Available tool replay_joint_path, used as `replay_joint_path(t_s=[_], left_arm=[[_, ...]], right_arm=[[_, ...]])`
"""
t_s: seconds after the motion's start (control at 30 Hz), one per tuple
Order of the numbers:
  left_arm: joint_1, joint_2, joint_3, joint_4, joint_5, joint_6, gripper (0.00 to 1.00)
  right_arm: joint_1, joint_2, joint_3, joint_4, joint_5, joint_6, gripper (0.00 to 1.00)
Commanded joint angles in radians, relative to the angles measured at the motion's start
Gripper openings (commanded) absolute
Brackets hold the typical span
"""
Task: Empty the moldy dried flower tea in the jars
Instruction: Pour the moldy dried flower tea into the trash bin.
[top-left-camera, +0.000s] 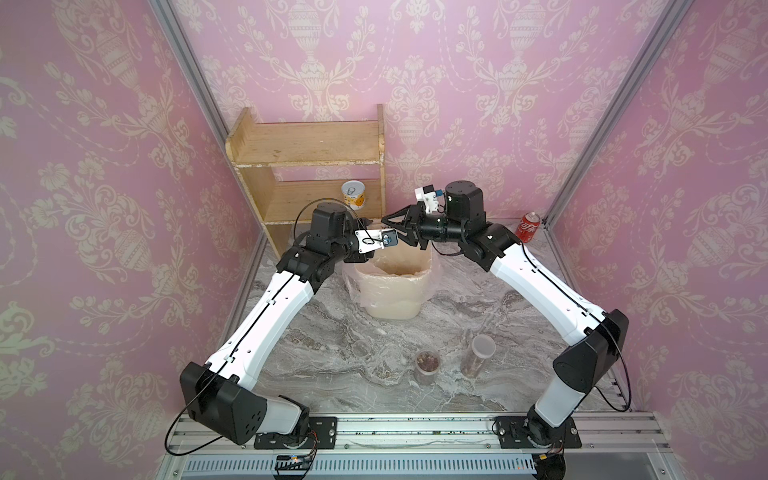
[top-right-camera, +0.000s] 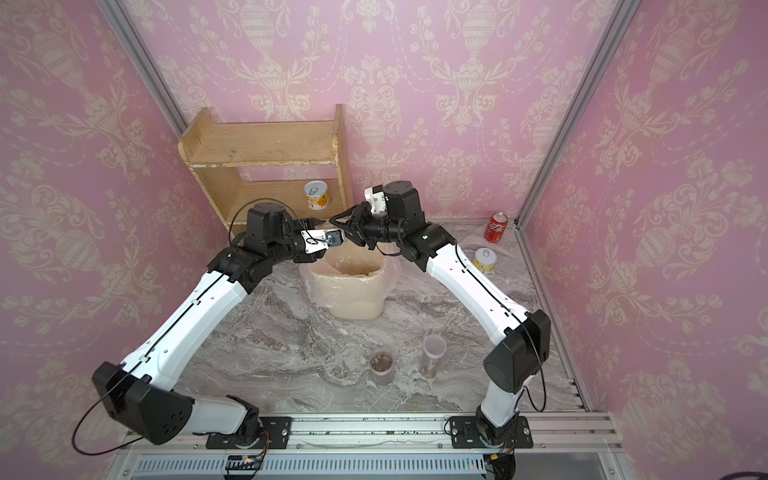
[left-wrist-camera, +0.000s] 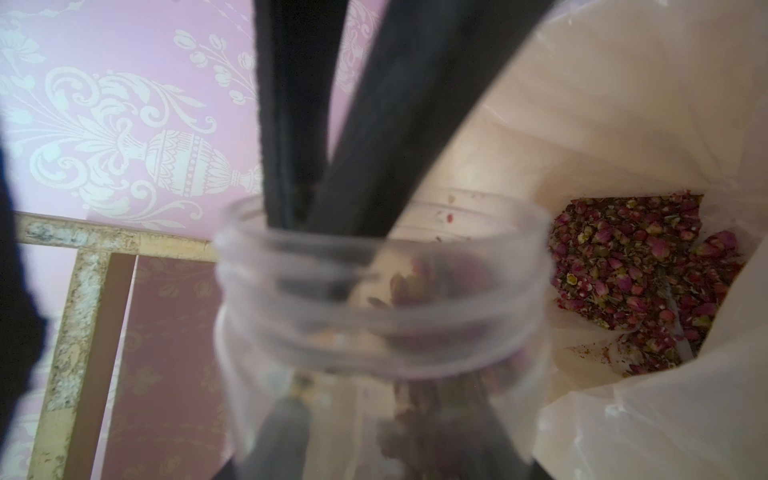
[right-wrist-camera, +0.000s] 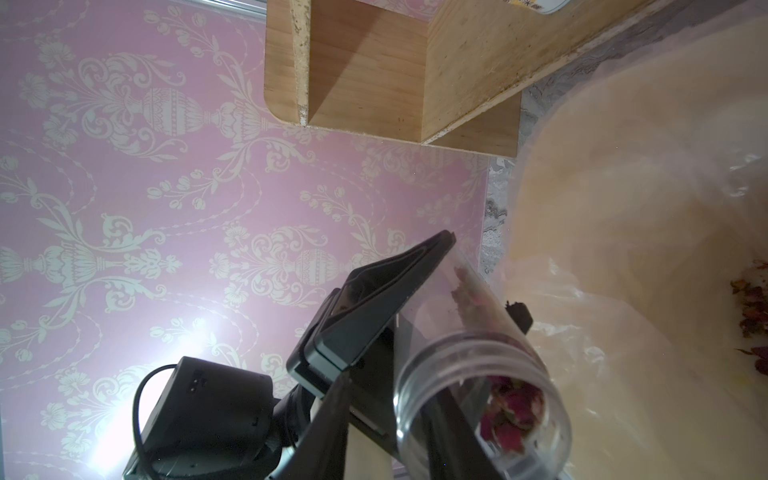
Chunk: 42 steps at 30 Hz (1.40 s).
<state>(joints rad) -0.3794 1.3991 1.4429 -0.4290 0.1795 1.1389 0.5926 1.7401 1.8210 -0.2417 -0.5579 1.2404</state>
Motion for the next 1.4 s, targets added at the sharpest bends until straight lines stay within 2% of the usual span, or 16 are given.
replay_joint_path(t_s=[0.0,0.27,0.5,0.63,0.83,1.0,1.07,1.37], left_arm=[[0.008,-0.033,-0.020,0.019,0.044,-0.025,0.00],[0.008,-0.034,-0.020,0.028,0.056,-0.025,0.00],[0.008,-0.034,-0.022,0.036,0.054,-0.025,0.00],[0.008,-0.038,-0.035,0.054,0.046,-0.028,0.03],[0.008,-0.043,-0.051,0.072,0.032,-0.023,0.20],[0.011,-0.049,-0.065,0.084,0.025,-0.013,0.43],[0.013,-0.053,-0.071,0.088,0.023,-0.009,0.49],[0.019,-0.067,-0.088,0.111,0.015,0.006,0.73]], right_arm=[[0.011,0.030,0.040,0.029,-0.029,0.023,0.30],[0.010,0.060,0.035,0.062,-0.052,0.065,0.16],[0.010,0.073,0.019,0.101,-0.071,0.103,0.00],[0.007,0.066,0.003,0.108,-0.066,0.103,0.00],[-0.006,0.046,-0.052,0.171,-0.066,0.136,0.00],[-0.013,0.032,-0.063,0.172,-0.066,0.126,0.00],[-0.014,0.030,-0.065,0.173,-0.068,0.125,0.00],[-0.017,0.023,-0.081,0.174,-0.072,0.125,0.00]])
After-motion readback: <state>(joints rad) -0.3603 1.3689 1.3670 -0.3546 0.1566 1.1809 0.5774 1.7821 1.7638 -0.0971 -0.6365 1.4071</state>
